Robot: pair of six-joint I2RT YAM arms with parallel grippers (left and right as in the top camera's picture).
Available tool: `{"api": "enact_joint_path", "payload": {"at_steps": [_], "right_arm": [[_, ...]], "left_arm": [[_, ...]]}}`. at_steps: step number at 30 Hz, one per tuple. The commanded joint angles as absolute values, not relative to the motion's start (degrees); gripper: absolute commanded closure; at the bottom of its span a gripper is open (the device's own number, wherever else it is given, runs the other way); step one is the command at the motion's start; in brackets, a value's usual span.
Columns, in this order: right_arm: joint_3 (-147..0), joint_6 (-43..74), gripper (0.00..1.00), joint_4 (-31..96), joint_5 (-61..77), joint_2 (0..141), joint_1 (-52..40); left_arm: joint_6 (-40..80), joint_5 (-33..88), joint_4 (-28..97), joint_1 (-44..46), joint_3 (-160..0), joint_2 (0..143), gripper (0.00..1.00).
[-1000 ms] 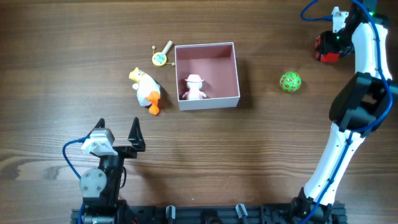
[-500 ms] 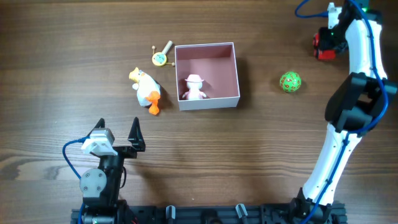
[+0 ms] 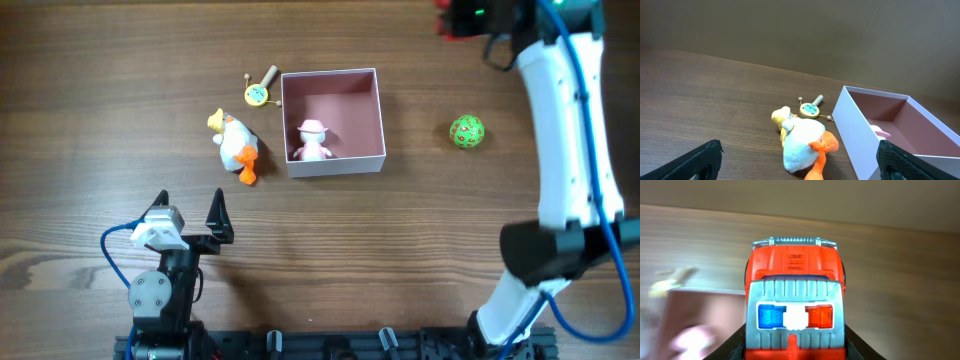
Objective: Pack container
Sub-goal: 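Lower the truck into the box's right side and release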
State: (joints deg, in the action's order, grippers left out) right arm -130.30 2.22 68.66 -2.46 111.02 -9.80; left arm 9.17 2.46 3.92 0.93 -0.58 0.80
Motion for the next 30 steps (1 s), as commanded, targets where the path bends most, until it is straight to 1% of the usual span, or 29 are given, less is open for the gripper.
{"api": "enact_joint_path", "payload": {"at_steps": [1,5,10,17,30], "right_arm": [[-130.4,15.3,0.66,72.1,-1.5,111.6,-14.9],[-128.2,17.5,0.64,73.6,-1.7,113.4,-19.5],[-124.4,19.9,0.6,72.8,-1.5,117.4,-22.2],[-123.2,19.9,0.6,68.1,2.1,123.9,-23.6],[-123.2,19.5,0.59,65.3,0.9,130.3,-23.8]], "left_arm": [[9.7,3.4,4.1,0.5,-0.3,0.3,0.0],[9.7,3.4,4.1,0.5,-0.3,0.3,0.0],[9.7,3.4,4.1,0.5,-0.3,0.3,0.0],[9.7,3.4,4.1,0.5,-0.3,0.3,0.0],[9.7,3.4,4.1,0.5,-0.3,0.3,0.0]]}}
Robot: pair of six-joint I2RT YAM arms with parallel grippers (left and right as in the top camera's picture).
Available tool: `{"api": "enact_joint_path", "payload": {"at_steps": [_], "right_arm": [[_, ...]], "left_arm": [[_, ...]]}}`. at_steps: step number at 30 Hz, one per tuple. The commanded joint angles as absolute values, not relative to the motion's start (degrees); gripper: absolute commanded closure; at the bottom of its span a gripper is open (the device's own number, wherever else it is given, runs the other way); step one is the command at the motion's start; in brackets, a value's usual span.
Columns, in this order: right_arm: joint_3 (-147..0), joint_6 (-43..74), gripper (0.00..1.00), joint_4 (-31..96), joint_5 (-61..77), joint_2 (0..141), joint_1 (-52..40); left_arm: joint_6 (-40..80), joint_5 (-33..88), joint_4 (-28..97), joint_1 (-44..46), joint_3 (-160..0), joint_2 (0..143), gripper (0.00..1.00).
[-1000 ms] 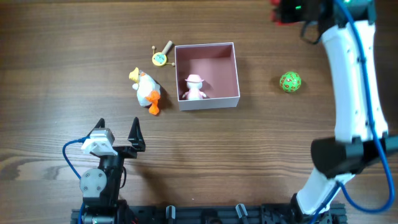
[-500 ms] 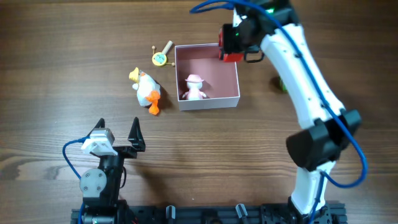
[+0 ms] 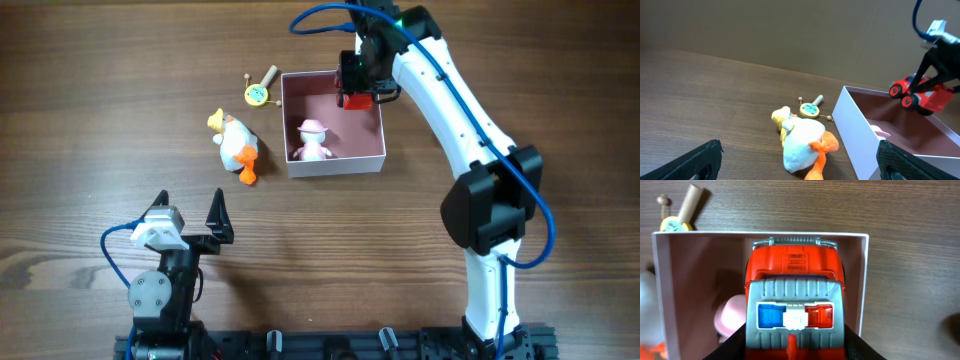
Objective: Pack container
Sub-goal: 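Lower the truck into the box's right side and release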
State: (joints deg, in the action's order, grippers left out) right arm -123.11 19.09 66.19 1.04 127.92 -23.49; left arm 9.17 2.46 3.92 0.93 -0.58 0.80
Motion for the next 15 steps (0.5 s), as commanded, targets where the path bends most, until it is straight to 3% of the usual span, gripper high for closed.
{"api": "enact_joint_path", "payload": {"at_steps": [1,15], "right_arm": [[-123.2,19.5,0.59,65.1,0.9,130.8,-23.8],[-123.2,19.5,0.58,64.8,-3.0,134.7,-23.8]], "left_arm": [[9.7,3.4,4.1,0.5,-0.3,0.3,0.0],[9.7,3.4,4.1,0.5,-0.3,0.3,0.0]]}}
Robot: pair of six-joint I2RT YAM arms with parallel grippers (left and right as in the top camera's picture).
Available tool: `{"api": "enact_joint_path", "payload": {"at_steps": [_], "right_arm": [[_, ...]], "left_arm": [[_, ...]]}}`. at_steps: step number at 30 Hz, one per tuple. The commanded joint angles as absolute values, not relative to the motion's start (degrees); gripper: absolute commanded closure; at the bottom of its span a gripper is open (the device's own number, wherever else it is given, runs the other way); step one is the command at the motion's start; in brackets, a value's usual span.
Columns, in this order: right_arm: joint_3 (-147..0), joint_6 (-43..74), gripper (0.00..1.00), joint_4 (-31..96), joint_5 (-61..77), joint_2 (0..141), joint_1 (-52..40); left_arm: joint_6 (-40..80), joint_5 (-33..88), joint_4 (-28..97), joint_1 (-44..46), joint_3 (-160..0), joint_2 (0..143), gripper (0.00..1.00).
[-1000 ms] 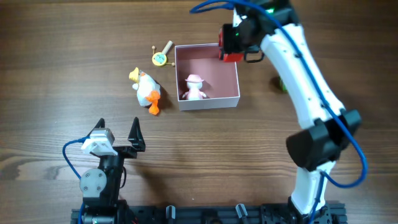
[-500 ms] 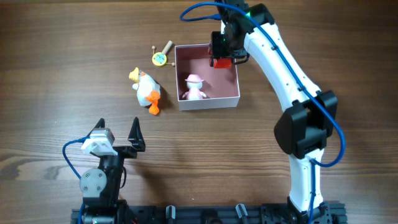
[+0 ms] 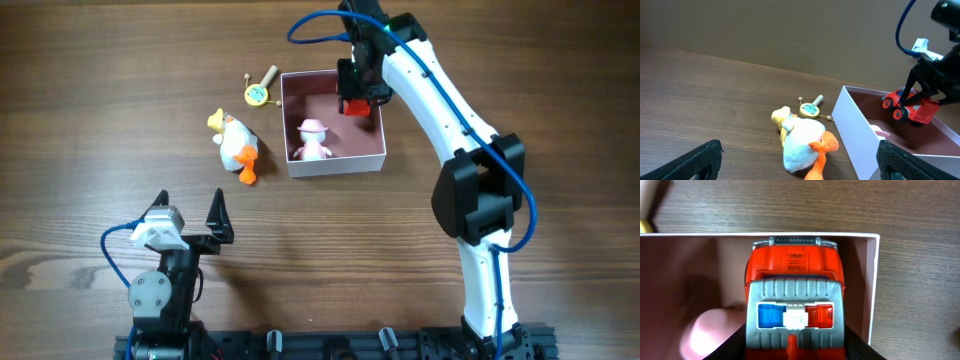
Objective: Pack container
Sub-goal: 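Lower the truck into the box's right side and release, then move the right gripper to the green ball and descend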
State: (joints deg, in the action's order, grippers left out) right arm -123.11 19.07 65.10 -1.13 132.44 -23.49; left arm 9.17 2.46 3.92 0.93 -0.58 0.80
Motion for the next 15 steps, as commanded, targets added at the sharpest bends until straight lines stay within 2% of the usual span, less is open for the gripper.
{"api": "enact_joint_path", "payload": {"at_steps": [1,15], "right_arm": [[-123.2,19.5,0.58,64.8,-3.0,135.0,-23.8],[-123.1,19.0,0.5,65.0,-3.6,136.1,-23.8]], "left_arm": [[9.7,3.4,4.1,0.5,-0.3,0.3,0.0],[9.7,3.4,4.1,0.5,-0.3,0.3,0.0]]}}
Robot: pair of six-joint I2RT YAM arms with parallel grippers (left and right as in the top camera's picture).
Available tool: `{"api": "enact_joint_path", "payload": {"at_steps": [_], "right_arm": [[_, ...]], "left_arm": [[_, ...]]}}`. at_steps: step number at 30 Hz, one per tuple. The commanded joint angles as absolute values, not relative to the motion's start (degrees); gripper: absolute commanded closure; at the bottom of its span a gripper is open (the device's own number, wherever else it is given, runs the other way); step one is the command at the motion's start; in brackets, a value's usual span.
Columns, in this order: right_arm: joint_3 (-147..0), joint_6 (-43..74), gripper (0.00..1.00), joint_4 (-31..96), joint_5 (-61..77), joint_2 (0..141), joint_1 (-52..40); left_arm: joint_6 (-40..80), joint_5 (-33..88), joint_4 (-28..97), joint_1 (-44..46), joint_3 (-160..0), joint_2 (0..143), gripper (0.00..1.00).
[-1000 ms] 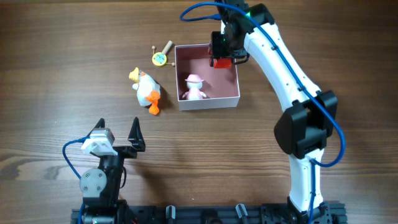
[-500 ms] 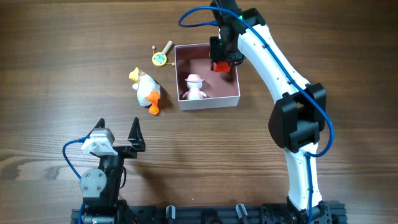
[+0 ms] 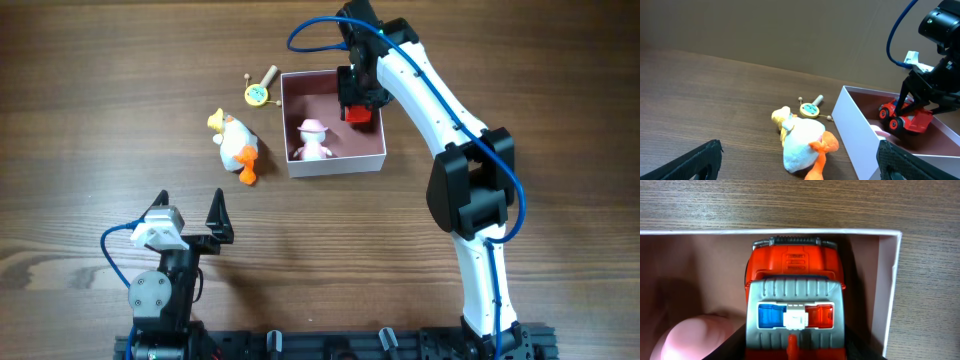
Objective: Pack container
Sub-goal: 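Move the right gripper to the green ball and descend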
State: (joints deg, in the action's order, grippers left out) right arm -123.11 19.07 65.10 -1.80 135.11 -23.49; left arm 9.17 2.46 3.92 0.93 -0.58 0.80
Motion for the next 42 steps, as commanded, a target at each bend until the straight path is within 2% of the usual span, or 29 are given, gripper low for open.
{"api": "enact_joint_path", "payload": {"at_steps": [1,8,20,23,27,30,32,35,38,42], "right_arm": [[-123.1,19.0,0.48,65.0,-3.8,136.1,-23.8],[-123.1,18.1,0.38,65.0,-3.9,136.1,-23.8],[-127.5,18.0,0.34,64.5,-0.6,132.4,-23.8],[-132.0,17.1,0.28,64.5,-5.1,129.2,-23.7],[-134.3,15.1,0.12,66.9,-15.6,123.4,-22.8],[-134.3,15.2,0.09,71.0,-21.6,118.9,-20.4],[-134.3,16.0,0.03,74.0,-23.7,116.7,-18.2],[-134.3,22.8,0.0,81.1,-24.7,114.5,-13.0],[-133.3,30.7,0.01,88.6,-18.5,114.9,-6.4],[-125.8,31.6,0.0,87.0,-7.7,114.9,-0.8]], "left_arm": [[9.7,3.4,4.1,0.5,-0.3,0.3,0.0],[9.7,3.4,4.1,0.5,-0.3,0.3,0.0],[9.7,3.4,4.1,0.5,-0.3,0.3,0.0],[9.7,3.4,4.1,0.5,-0.3,0.3,0.0],[9.7,3.4,4.1,0.5,-0.3,0.3,0.0],[9.7,3.4,4.1,0.5,-0.3,0.3,0.0],[9.7,3.4,4.1,0.5,-0.3,0.3,0.0],[9.7,3.4,4.1,0.5,-0.3,0.3,0.0],[9.7,3.4,4.1,0.5,-0.3,0.3,0.0],[9.7,3.4,4.1,0.5,-0.3,0.3,0.0]]}}
